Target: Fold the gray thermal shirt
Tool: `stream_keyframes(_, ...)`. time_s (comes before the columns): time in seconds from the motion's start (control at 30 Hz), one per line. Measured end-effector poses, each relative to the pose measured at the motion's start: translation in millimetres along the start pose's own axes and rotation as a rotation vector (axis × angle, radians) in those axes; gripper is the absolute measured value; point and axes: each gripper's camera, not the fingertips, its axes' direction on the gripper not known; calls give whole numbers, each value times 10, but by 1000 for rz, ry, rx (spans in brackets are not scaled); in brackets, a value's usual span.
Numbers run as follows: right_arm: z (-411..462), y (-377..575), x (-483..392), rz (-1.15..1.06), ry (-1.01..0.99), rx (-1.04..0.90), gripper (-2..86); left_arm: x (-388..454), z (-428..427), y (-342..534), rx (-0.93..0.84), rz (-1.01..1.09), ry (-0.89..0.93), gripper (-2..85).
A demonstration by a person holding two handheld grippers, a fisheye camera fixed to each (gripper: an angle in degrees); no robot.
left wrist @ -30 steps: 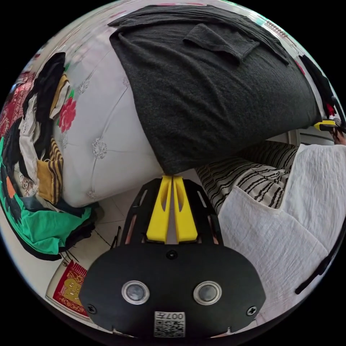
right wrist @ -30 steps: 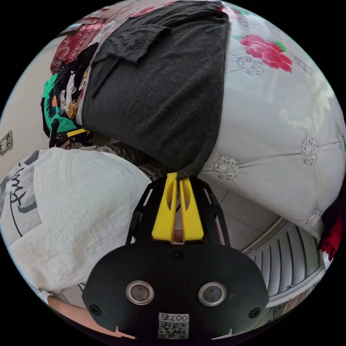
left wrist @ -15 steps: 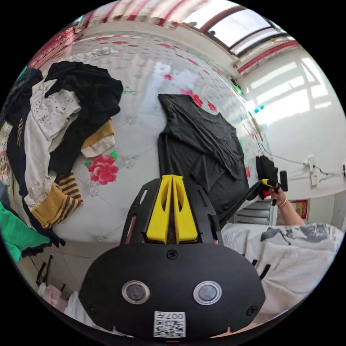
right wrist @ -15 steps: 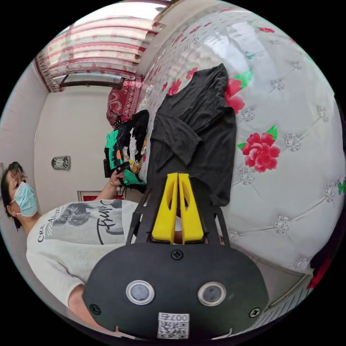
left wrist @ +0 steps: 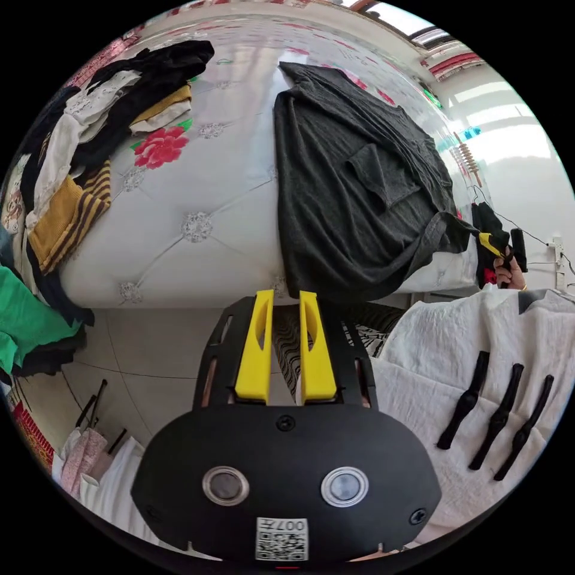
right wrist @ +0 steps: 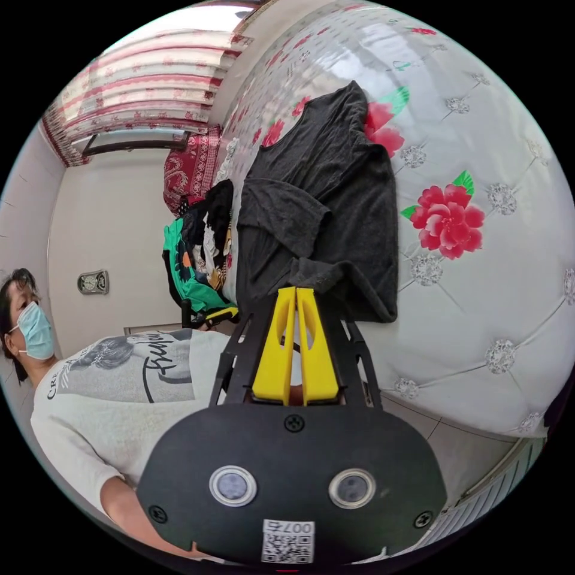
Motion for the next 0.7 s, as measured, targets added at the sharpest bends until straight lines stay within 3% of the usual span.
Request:
stream_keyframes(0.23,-110,73,-246,-63,68,27,-2,181,28,-230,-146,208,-209,35)
stream_keyframes(0.33,-198,170,-293,-68,86,57,-2,156,-21,-238,-171,289,-195,0)
stream_keyframes(0.4,-294,267,-306,-64,80,90,-2,-68,-151,-270,-148,211,-27,-5)
stream_keyframes(0.53,-602,585,-327,-60,40,154,-2,-792,-745,-156,92,30,393,-9)
stream_keyframes(0.7,-867,998,-335,-54,28,164,-2,-1527,-1263,164,333,-1,742,-10)
